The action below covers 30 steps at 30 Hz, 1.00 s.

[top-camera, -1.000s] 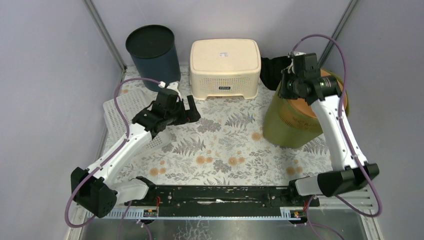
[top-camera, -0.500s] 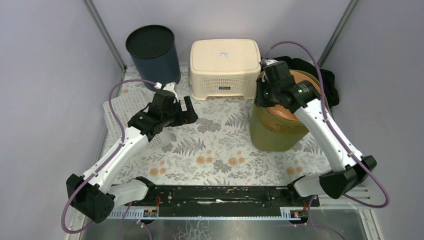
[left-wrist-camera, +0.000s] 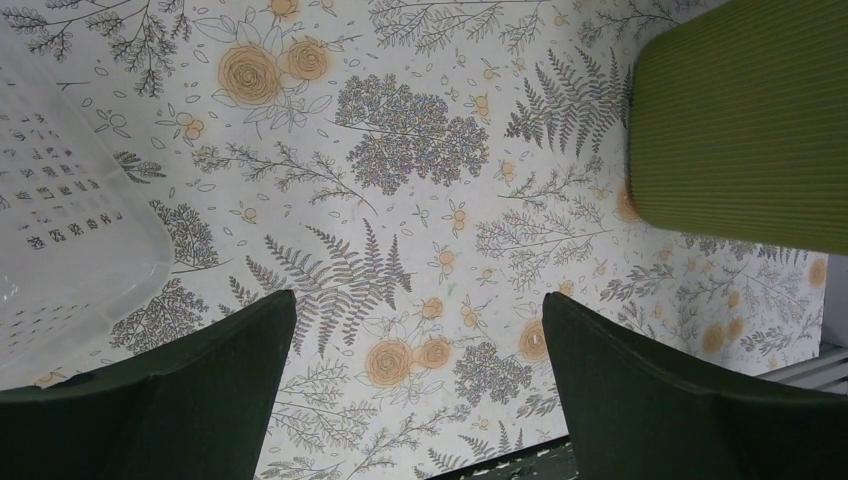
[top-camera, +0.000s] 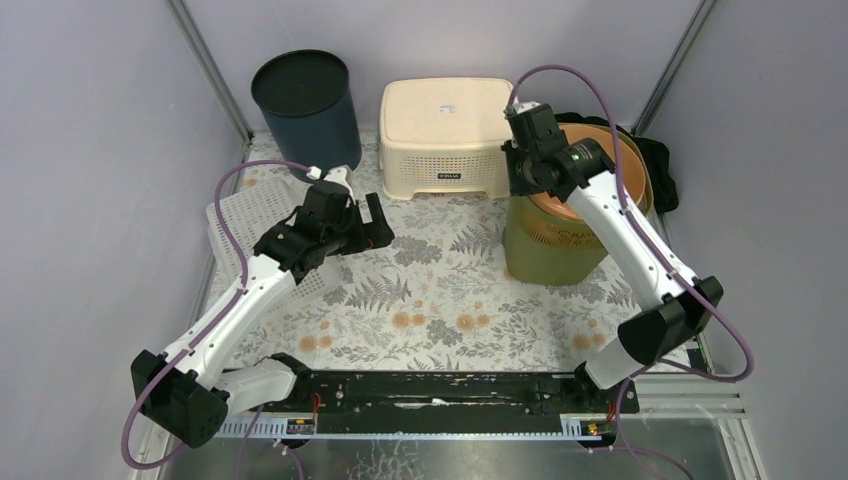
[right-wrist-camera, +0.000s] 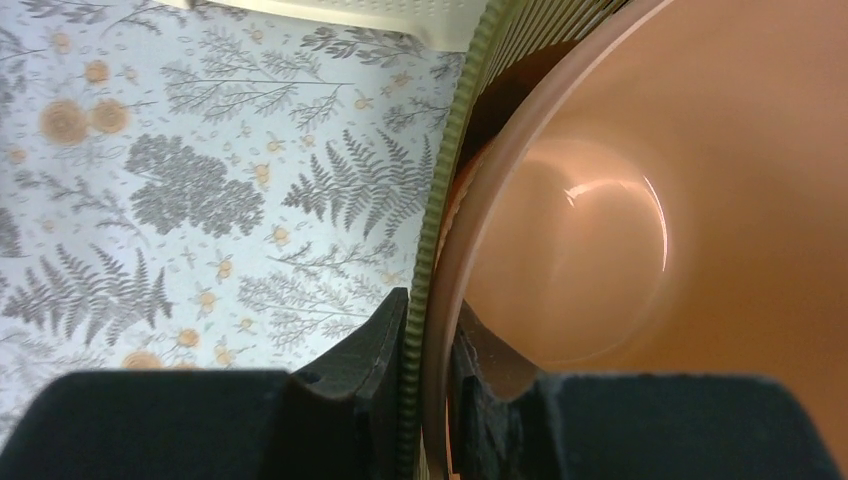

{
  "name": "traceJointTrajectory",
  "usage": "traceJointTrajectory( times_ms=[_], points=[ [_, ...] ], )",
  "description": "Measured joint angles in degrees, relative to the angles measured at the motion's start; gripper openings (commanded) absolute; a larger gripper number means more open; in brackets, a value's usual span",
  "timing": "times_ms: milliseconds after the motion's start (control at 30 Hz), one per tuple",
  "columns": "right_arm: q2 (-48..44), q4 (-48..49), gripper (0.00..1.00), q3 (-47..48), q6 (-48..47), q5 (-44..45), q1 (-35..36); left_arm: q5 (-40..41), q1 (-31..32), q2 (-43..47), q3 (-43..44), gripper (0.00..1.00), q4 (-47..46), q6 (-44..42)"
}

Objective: Turn the large container upside down
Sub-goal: Move the container to the center of the board.

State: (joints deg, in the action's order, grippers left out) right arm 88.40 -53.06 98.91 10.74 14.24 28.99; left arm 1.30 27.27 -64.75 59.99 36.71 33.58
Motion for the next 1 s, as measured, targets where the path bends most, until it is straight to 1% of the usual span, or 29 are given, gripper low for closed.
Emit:
traceJointTrajectory(
  times_ms=[133, 167, 200, 267, 333, 400, 467, 667, 733, 867, 967, 1000],
  points=[
    [4.26, -0.22, 0.01, 3.21, -2.71, 1.31, -1.42, 0.0, 0.0, -0.07, 0.0, 1.0, -0.04, 0.17],
    [5.16, -0.07, 0.04, 4.04, -3.43, 1.38, -1.97, 0.0, 0.0, -0.07, 0.0, 1.0, -0.04, 0.17],
    [5.68, 0.07, 0.09, 4.52, -4.0, 1.33, -2.4, -0.02, 0.0, -0.11, 0.0, 1.0, -0.04, 0.17],
    [6.64, 0.24, 0.26, 5.51, -4.98, 1.25, -3.21, -0.02, 0.0, -0.15, 0.0, 1.0, -0.09, 0.2],
    [7.37, 0.13, 0.48, 6.27, -5.84, 1.2, -3.61, -0.02, 0.0, -0.2, 0.0, 1.0, -0.13, 0.2],
    [7.91, 0.15, 0.56, 6.97, -6.73, 1.2, -3.87, -0.02, 0.0, -0.24, 0.0, 1.0, -0.22, 0.2],
    [8.35, 0.04, 0.6, 7.8, -7.5, 1.09, -4.11, -0.04, 0.0, -0.33, 0.0, 1.0, -0.28, 0.2],
    [8.35, -1.86, 0.6, 11.93, -7.67, 0.63, -4.37, -0.11, 0.0, -0.83, 0.0, 1.0, -0.42, 0.2],
    [8.31, -2.62, 0.56, 13.55, -7.5, 0.68, -4.37, -0.26, 0.0, -0.9, 0.0, 1.0, -0.5, 0.2],
    [7.3, -3.72, 0.51, 15.8, -7.08, 0.68, -4.37, -0.5, 0.0, -0.92, 0.0, 1.0, -0.7, 0.2],
    [6.23, -4.96, 0.42, 16.98, -6.78, 0.66, -4.37, -0.83, 0.0, -0.92, 0.0, 1.0, -0.7, 0.2],
    [5.84, -5.18, 0.42, 17.16, -6.69, 0.66, -4.37, -0.85, 0.0, -0.92, 0.0, 1.0, -0.7, 0.2]
  ],
)
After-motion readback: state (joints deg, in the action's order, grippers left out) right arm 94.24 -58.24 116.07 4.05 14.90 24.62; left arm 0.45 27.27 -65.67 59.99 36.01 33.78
